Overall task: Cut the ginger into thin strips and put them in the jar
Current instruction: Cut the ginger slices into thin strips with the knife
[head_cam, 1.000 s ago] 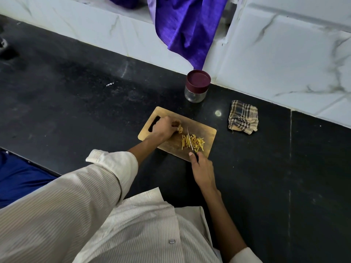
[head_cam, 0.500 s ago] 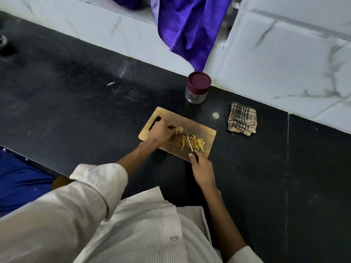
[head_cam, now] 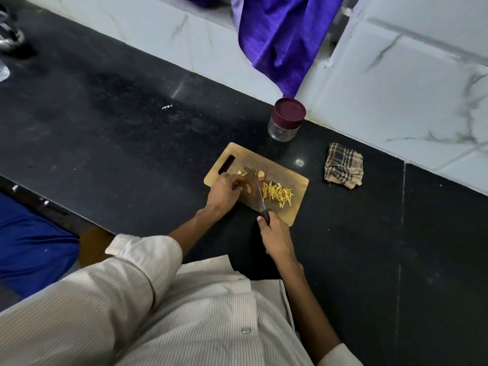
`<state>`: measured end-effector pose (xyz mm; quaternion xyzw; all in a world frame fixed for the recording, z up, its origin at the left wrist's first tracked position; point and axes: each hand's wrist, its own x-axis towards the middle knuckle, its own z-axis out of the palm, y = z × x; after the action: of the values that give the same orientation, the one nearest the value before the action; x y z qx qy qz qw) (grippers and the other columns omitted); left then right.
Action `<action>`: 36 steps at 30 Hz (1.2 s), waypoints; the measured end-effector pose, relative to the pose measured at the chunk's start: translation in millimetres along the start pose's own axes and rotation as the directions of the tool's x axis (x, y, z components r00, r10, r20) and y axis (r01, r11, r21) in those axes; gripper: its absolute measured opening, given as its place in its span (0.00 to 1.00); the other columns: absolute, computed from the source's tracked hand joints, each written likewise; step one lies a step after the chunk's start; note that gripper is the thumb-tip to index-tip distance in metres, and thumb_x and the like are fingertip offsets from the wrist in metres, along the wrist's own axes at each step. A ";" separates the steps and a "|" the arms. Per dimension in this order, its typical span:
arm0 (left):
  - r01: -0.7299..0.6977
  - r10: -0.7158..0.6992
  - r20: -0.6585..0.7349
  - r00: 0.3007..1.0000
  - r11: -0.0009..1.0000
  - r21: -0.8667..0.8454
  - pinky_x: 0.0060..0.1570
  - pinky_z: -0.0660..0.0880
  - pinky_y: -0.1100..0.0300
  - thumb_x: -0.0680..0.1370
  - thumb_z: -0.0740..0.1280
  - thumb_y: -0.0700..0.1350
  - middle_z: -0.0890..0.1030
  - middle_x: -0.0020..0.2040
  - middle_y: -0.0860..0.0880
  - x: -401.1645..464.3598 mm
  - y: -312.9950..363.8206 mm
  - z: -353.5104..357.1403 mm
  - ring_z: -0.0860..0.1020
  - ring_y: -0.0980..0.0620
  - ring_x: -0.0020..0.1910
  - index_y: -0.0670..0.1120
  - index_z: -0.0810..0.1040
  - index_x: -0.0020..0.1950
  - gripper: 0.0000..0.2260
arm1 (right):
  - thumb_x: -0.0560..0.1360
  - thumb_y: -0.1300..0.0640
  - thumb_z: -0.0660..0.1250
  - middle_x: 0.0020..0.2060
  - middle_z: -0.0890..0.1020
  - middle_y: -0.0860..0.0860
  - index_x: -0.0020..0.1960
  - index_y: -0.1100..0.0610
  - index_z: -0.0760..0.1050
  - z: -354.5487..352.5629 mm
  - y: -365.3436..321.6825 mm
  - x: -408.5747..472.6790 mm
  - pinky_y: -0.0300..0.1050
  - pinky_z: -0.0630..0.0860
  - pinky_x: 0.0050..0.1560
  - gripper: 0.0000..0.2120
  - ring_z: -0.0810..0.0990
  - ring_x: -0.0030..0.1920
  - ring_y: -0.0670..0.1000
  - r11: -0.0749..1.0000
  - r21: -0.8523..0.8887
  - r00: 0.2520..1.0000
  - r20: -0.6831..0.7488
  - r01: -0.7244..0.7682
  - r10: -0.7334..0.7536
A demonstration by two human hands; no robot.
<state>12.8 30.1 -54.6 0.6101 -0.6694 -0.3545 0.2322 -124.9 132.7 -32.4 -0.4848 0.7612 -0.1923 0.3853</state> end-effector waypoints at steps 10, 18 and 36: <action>-0.128 0.117 0.054 0.992 0.935 0.329 0.46 0.78 0.51 0.77 0.60 0.36 0.62 0.71 0.48 -37.5 0.4 16.8 0.77 0.45 0.54 0.48 0.67 0.73 0.24 | 0.84 0.51 0.56 0.54 0.80 0.56 0.61 0.58 0.72 -3.0 -6.8 5.9 0.54 0.77 0.53 0.13 0.80 0.55 0.58 0.957 -0.286 0.998 0.028 0.054 -0.048; -0.104 0.082 0.071 0.994 0.914 0.391 0.45 0.78 0.52 0.77 0.61 0.37 0.59 0.73 0.48 -40.5 8.0 21.7 0.76 0.45 0.58 0.48 0.65 0.74 0.25 | 0.84 0.51 0.55 0.56 0.79 0.58 0.64 0.59 0.71 -7.6 -11.2 14.1 0.54 0.75 0.53 0.15 0.79 0.57 0.59 0.938 -0.340 0.998 0.038 0.062 -0.052; -0.093 0.056 0.094 0.994 0.885 0.457 0.45 0.79 0.51 0.76 0.61 0.38 0.60 0.74 0.47 -37.9 7.9 25.5 0.74 0.44 0.61 0.46 0.66 0.73 0.24 | 0.84 0.52 0.55 0.56 0.80 0.61 0.62 0.61 0.71 -1.2 -16.8 22.1 0.51 0.73 0.48 0.15 0.79 0.57 0.61 0.920 -0.391 0.997 0.075 0.034 -0.006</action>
<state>-5.6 72.2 -60.3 0.6074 -0.7658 -0.2001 0.0681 -121.1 105.3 -29.2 -0.5664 0.7649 -0.0226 0.3058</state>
